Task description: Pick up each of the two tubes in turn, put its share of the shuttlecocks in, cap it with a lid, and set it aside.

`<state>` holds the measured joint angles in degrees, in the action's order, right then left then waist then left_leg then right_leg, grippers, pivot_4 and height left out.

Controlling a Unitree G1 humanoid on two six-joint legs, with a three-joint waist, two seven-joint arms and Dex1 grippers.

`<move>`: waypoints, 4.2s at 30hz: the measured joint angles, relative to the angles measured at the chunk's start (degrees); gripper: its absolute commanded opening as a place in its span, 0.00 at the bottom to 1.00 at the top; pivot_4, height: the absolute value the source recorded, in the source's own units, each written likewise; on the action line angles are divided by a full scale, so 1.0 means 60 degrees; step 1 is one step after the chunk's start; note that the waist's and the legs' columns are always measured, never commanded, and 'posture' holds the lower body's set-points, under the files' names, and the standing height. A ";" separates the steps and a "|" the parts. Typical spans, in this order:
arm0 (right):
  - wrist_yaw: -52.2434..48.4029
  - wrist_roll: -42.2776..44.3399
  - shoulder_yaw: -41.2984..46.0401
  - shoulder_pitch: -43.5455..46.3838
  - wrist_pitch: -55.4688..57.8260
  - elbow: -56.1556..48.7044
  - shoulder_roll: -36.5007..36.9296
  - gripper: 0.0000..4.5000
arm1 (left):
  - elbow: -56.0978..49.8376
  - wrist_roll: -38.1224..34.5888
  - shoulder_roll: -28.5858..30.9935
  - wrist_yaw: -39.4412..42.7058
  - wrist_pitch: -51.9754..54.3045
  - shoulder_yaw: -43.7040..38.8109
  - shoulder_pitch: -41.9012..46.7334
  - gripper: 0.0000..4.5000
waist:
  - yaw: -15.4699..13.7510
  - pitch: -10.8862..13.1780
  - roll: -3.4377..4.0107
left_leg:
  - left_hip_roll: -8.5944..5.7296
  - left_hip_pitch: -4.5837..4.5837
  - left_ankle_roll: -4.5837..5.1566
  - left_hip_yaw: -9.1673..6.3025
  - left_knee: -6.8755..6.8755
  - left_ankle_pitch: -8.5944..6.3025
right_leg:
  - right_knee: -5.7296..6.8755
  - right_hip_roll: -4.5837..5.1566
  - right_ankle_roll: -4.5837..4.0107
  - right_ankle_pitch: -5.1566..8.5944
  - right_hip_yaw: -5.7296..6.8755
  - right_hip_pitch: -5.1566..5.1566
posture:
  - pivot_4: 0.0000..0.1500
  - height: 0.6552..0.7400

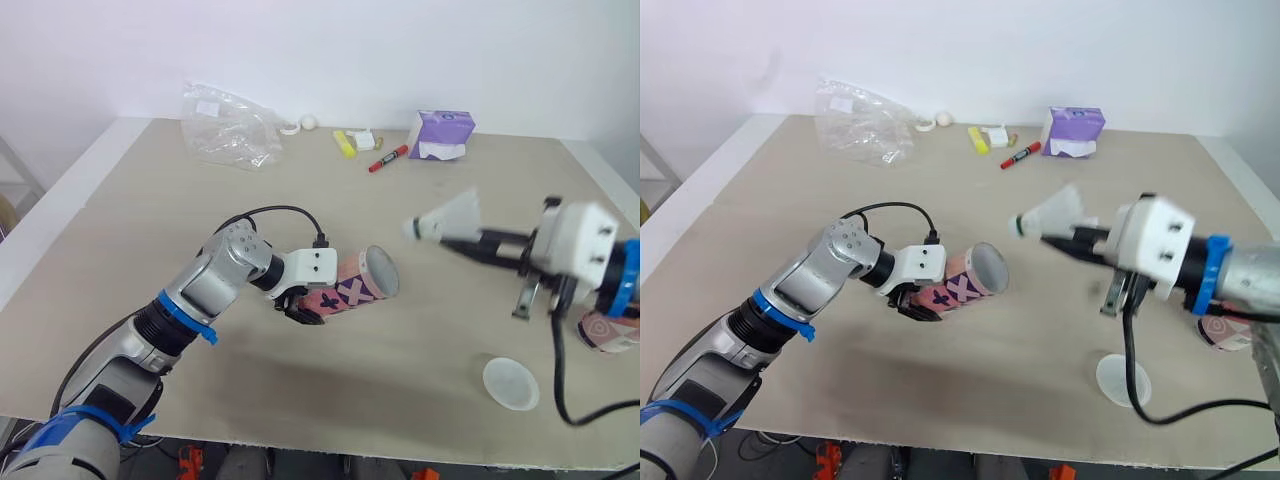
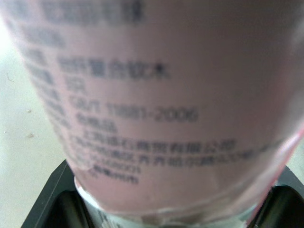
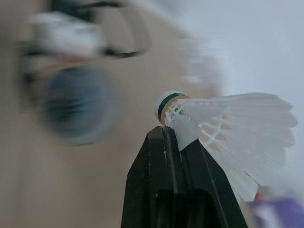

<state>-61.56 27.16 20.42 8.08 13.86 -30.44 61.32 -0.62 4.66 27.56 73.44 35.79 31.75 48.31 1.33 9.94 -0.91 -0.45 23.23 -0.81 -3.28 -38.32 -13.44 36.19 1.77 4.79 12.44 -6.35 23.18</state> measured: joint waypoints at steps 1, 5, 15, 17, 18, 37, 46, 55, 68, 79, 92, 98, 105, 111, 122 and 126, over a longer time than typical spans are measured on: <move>-0.0123 -0.0068 -0.0010 -0.0015 -0.0116 -0.0023 0.0012 0.01 | 0.0005 0.0002 0.0003 -0.0015 0.0001 0.0001 -0.0001 0.68 | 0.0004 0.0000 -0.0001 | 0.0001 0.0000 0.0000 0.0006 -0.0006 0.0000 | 0.0000 0.0002 0.0003 -0.0003 -0.0001 0.0000 | 1.00 1.00; -0.0155 -0.0203 -0.0456 0.0268 -0.0438 -0.0177 -0.0058 0.01 | 0.0011 0.0004 0.0000 -0.0075 -0.0002 0.0022 -0.0003 0.68 | -0.0001 0.0003 -0.0006 | 0.0007 -0.0005 0.0002 0.0000 -0.0011 0.0001 | 0.0002 -0.0006 -0.0001 -0.0013 0.0004 -0.0001 | 1.00 1.00; -0.0093 -0.0662 -0.1496 0.0289 -0.0908 -0.0130 -0.0602 0.01 | 0.0002 -0.0022 -0.0001 -0.0082 0.0039 0.0021 -0.0001 0.68 | -0.0012 0.0002 -0.0005 | 0.0006 -0.0001 0.0001 -0.0003 -0.0009 0.0001 | 0.0002 -0.0006 -0.0004 -0.0005 0.0004 -0.0001 | 1.00 1.00; -0.0092 -0.0630 -0.1588 0.0313 -0.0903 -0.0133 -0.0770 0.01 | -0.0004 -0.0021 0.0006 -0.0091 0.0051 0.0020 -0.0002 0.68 | -0.0012 0.0002 -0.0005 | 0.0006 -0.0002 0.0001 -0.0004 -0.0008 0.0001 | 0.0005 -0.0008 -0.0005 -0.0006 0.0005 0.0000 | 1.00 1.00; -0.0085 -0.0600 -0.1623 0.0354 -0.0857 -0.0143 -0.0798 0.15 | -0.0004 -0.0022 0.0012 -0.0090 0.0053 0.0020 -0.0002 0.68 | -0.0010 0.0002 -0.0005 | 0.0007 -0.0003 0.0001 -0.0004 -0.0009 0.0001 | 0.0006 -0.0009 -0.0006 -0.0006 0.0005 0.0000 | 1.00 1.00; 0.3307 0.1087 -0.0184 0.0508 0.2962 0.2294 -0.2407 0.99 | -0.0022 -0.0019 -0.0013 -0.0177 0.0100 0.0017 -0.0026 0.68 | -0.0017 0.0000 -0.0006 | 0.0009 -0.0008 0.0005 -0.0004 -0.0012 0.0003 | 0.0007 -0.0011 -0.0016 -0.0016 0.0003 -0.0005 | 1.00 1.00; 0.5177 -0.0582 -0.0675 0.1734 0.2388 0.5133 -0.3762 0.99 | -0.0083 -0.0019 0.0000 -0.0212 0.0104 0.0006 -0.0069 0.68 | -0.0003 -0.0005 0.0011 | 0.0008 -0.0006 0.0008 -0.0003 -0.0008 0.0005 | 0.0007 -0.0019 -0.0010 -0.0020 -0.0002 -0.0002 | 1.00 1.00; 0.5347 -0.1109 -0.1083 0.2501 0.1800 0.6915 -0.4477 0.99 | -0.0210 -0.0030 0.0013 -0.0283 0.0267 0.0003 -0.0100 0.68 | 0.0000 -0.0005 0.0014 | 0.0003 -0.0003 0.0008 -0.0005 -0.0007 0.0005 | 0.0006 -0.0017 0.0034 -0.0041 -0.0007 -0.0003 | 1.00 1.00; 0.5327 -0.1416 -0.1177 0.3576 0.1447 0.8554 -0.5137 0.99 | -0.0251 -0.0035 0.0044 -0.0322 0.0292 -0.0006 -0.0127 0.68 | 0.0040 -0.0006 0.0020 | 0.0004 -0.0005 0.0010 -0.0005 -0.0007 0.0007 | 0.0007 -0.0022 0.0034 -0.0051 -0.0009 -0.0003 | 1.00 1.00; 0.5592 -0.1534 -0.1226 0.4314 0.1317 0.9525 -0.5610 0.46 | -0.0278 -0.0051 0.0053 -0.0338 0.0339 -0.0007 -0.0127 0.68 | 0.0045 -0.0006 0.0021 | 0.0004 -0.0004 0.0011 -0.0008 -0.0006 0.0007 | 0.0006 -0.0022 0.0036 -0.0052 -0.0010 -0.0003 | 1.00 1.00; 0.5944 -0.1568 -0.1088 0.4399 0.1115 0.9730 -0.5711 0.01 | -0.0270 -0.0058 0.0017 -0.0363 0.0349 -0.0007 -0.0127 0.68 | 0.0057 -0.0006 0.0022 | 0.0004 -0.0005 0.0011 -0.0008 -0.0007 0.0007 | 0.0007 -0.0023 0.0036 -0.0055 -0.0010 -0.0003 | 1.00 1.00; 0.5477 -0.1600 -0.1393 0.3408 0.1273 0.7545 -0.5409 0.01 | -0.0241 -0.0134 -0.0003 -0.0367 0.0344 -0.0014 -0.0118 0.68 | 0.0047 -0.0002 0.0035 | -0.0006 0.0003 0.0011 -0.0015 -0.0005 0.0007 | 0.0008 -0.0017 0.0048 -0.0044 -0.0012 -0.0001 | 1.00 1.00; 0.3679 -0.0178 -0.1066 0.2026 0.2207 0.2465 -0.3395 0.01 | -0.0075 -0.0184 -0.0081 -0.0375 0.0254 -0.0006 -0.0061 0.68 | -0.0011 0.0000 0.0046 | -0.0008 0.0008 0.0010 -0.0018 -0.0009 0.0007 | 0.0001 -0.0012 0.0050 -0.0040 -0.0005 -0.0005 | 1.00 1.00; 0.0592 -0.0053 -0.0840 0.0823 0.0710 0.0484 -0.0966 0.01 | -0.0061 -0.0200 -0.0029 -0.0384 0.0226 -0.0003 -0.0069 0.68 | 0.0030 -0.0004 0.0023 | 0.0007 0.0003 0.0008 0.0006 -0.0007 0.0005 | -0.0003 -0.0006 0.0015 -0.0008 -0.0001 -0.0008 | 1.00 1.00; -0.0140 -0.0804 -0.2165 0.0633 -0.0373 -0.0247 -0.0869 0.01 | 0.0019 -0.0202 -0.0132 -0.0463 0.0102 0.0005 -0.0067 0.68 | -0.0026 0.0000 0.0015 | 0.0003 0.0010 0.0009 0.0004 -0.0015 0.0006 | -0.0003 -0.0002 0.0009 -0.0012 0.0000 -0.0005 | 1.00 1.00; -0.0115 -0.1090 -0.2555 0.1017 -0.0590 -0.0181 -0.1003 0.15 | 0.0037 -0.0191 -0.0145 -0.0462 0.0053 0.0012 -0.0066 0.68 | -0.0030 0.0000 0.0014 | 0.0005 0.0008 0.0010 -0.0001 -0.0015 0.0006 | -0.0001 -0.0003 0.0006 -0.0014 0.0006 -0.0005 | 1.00 1.00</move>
<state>-62.26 20.62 5.09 14.18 10.33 -31.52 55.30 -0.40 3.51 26.68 70.66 36.10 31.82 47.91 1.15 9.94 -0.83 -0.42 23.28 -0.75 -3.28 -38.41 -13.40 36.18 1.75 4.83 12.36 -6.31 23.15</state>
